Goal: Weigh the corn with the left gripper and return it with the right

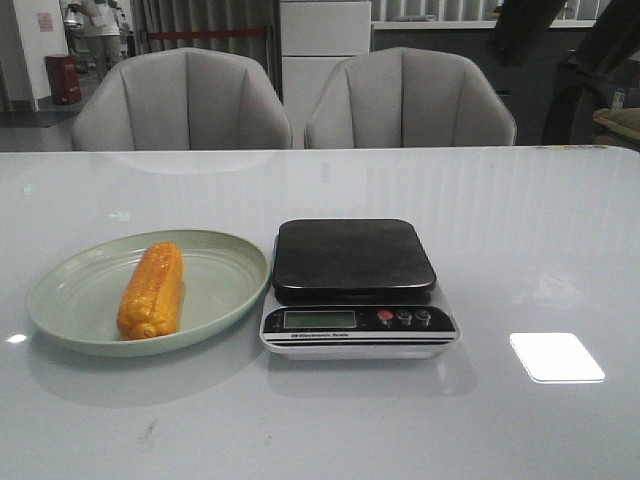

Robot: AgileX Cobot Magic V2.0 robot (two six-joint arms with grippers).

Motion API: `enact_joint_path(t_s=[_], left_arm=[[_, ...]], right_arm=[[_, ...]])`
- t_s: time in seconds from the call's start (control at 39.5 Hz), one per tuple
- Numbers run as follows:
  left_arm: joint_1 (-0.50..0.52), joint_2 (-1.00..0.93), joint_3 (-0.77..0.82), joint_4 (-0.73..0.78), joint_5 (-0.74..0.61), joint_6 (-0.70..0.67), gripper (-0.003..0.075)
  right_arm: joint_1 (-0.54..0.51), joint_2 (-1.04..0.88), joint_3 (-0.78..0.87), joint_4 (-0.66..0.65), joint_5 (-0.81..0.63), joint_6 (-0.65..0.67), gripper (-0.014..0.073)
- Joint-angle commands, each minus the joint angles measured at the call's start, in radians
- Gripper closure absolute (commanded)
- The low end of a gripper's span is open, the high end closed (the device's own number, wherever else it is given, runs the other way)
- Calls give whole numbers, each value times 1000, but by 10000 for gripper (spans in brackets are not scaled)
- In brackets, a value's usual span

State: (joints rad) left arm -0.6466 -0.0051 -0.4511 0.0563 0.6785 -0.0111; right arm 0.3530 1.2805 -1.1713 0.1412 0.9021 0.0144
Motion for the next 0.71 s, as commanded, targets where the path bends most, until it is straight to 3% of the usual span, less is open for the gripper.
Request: enact_joint_path(t_s=[0.0, 0.68], left_arm=[[-7, 8, -25, 1, -79, -3, 596], [-7, 8, -25, 1, -79, -3, 596]], right_arm=[[-7, -142, 60, 4, -146, -20, 43], [-5, -899, 742, -2, -750, -87, 43]])
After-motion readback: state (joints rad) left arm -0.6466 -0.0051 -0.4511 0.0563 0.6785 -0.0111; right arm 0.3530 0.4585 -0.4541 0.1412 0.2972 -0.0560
